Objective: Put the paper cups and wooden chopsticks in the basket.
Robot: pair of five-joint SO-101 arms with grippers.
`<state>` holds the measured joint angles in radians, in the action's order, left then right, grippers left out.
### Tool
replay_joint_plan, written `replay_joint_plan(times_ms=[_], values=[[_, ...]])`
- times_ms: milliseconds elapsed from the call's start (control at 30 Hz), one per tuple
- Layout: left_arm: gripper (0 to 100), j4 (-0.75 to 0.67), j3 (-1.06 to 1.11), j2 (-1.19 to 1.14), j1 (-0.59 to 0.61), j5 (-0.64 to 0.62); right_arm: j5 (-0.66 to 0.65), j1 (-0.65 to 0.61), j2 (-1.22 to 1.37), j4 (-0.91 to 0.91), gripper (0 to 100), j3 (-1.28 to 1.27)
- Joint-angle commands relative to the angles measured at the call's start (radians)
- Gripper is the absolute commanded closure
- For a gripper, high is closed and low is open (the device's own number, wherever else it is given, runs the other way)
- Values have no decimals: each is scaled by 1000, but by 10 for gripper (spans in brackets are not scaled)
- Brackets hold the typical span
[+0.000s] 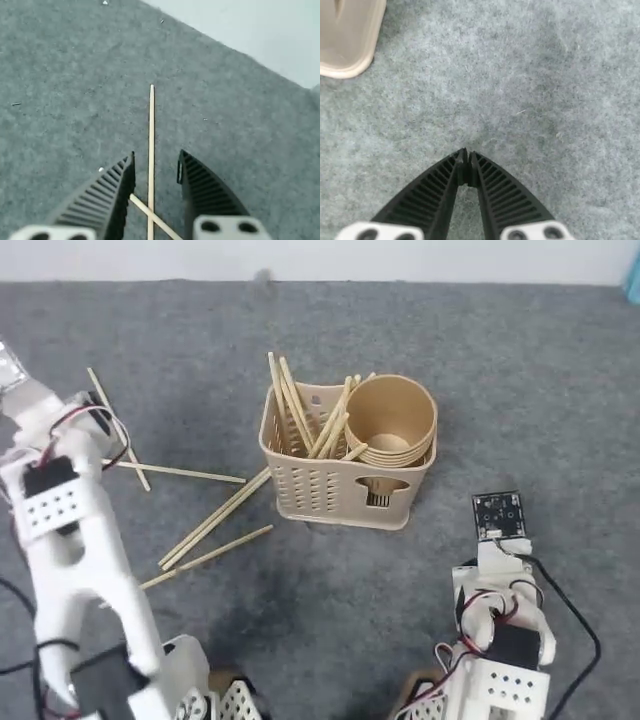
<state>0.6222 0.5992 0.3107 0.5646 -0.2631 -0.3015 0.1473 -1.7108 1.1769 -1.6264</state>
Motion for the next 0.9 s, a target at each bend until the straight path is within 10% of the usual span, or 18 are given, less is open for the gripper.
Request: replay_joint_plan(times_ms=[0,867], values=[[863,5,-97,-60,25,-12,-11,-2,-12,10,992,9],[863,9,-619,-717,26,-12,-8,-1,-12,12,992,11]])
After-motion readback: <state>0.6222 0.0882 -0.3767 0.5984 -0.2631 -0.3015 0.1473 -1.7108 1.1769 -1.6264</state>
